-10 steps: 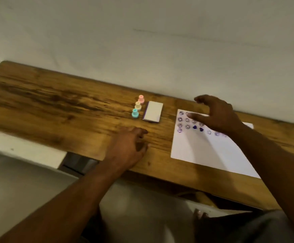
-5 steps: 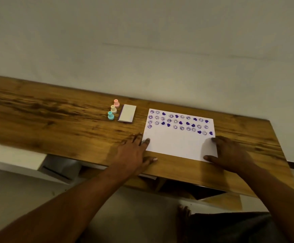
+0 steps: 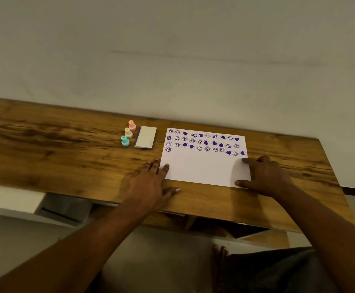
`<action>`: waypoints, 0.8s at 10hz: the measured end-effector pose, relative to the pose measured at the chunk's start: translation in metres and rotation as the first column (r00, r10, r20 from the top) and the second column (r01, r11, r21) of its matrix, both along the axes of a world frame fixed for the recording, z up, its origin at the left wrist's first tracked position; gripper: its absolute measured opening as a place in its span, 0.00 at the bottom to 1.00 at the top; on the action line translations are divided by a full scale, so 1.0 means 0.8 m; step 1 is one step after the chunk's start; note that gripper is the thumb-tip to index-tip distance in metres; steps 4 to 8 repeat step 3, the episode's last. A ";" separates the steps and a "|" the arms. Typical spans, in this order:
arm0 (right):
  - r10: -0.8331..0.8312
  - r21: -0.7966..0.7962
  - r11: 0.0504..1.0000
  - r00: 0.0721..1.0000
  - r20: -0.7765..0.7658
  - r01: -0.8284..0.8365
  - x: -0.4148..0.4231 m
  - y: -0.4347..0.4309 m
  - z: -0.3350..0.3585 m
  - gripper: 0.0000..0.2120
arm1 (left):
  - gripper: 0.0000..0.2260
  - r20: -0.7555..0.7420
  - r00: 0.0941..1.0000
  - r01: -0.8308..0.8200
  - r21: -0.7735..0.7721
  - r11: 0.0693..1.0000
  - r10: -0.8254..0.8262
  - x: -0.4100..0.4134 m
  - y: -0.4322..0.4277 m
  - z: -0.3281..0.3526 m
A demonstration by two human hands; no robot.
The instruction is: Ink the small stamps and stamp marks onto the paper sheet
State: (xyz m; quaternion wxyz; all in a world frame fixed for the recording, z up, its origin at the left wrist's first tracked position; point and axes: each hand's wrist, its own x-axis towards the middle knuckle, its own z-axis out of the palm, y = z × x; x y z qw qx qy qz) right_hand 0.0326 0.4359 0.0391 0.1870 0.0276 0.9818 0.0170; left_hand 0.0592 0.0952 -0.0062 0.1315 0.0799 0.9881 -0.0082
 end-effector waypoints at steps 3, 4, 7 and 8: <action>-0.019 -0.114 0.993 0.998 -0.057 0.013 -0.008 -0.002 0.002 0.46 | 0.44 -0.037 0.999 -0.008 0.048 0.999 0.010 0.001 -0.002 0.000; -0.019 -0.114 0.993 0.998 -0.057 0.013 -0.008 -0.002 0.002 0.46 | 0.44 -0.037 0.999 -0.008 0.048 0.999 0.010 0.001 -0.002 0.000; -0.019 -0.114 0.993 0.998 -0.057 0.013 -0.008 -0.002 0.002 0.46 | 0.44 -0.037 0.999 -0.008 0.048 0.999 0.010 0.001 -0.002 0.000; -0.019 -0.114 0.993 0.998 -0.057 0.013 -0.008 -0.002 0.002 0.46 | 0.44 -0.037 0.999 -0.008 0.048 0.999 0.010 0.001 -0.002 0.000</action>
